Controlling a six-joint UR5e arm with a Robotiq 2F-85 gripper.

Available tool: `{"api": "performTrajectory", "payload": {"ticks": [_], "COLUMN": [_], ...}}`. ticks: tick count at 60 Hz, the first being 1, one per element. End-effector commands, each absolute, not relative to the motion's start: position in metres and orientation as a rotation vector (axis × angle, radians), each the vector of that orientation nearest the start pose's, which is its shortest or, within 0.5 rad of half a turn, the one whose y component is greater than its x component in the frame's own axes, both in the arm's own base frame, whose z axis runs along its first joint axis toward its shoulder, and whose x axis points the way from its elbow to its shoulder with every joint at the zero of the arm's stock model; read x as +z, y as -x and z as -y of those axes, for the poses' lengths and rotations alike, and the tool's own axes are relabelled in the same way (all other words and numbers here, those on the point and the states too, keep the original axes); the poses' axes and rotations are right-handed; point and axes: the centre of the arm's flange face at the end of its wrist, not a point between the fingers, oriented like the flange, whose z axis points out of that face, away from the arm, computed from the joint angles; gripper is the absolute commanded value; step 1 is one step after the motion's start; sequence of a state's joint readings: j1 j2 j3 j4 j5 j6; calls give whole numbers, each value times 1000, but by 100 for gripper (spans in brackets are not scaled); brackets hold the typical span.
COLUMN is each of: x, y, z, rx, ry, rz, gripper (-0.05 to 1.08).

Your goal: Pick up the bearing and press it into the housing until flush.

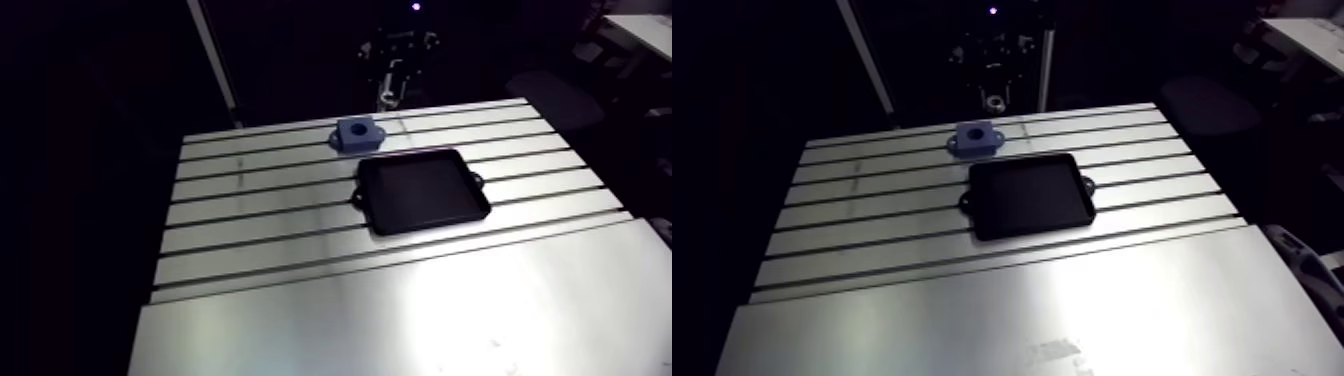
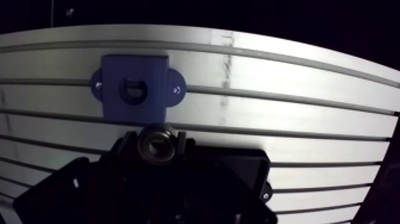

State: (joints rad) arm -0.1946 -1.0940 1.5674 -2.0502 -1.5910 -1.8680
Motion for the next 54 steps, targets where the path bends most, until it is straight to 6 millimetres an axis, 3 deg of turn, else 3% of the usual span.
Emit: {"api": "performTrajectory", "payload": {"ticks": [1, 11, 54], "x": [253, 254, 211], "y": [675, 681, 694], "z": [17, 25, 39], "rx": [27, 28, 7], "ry": [174, 175, 185], "rz": [-3113, -3121, -3075], "gripper": [76, 78, 79]}}
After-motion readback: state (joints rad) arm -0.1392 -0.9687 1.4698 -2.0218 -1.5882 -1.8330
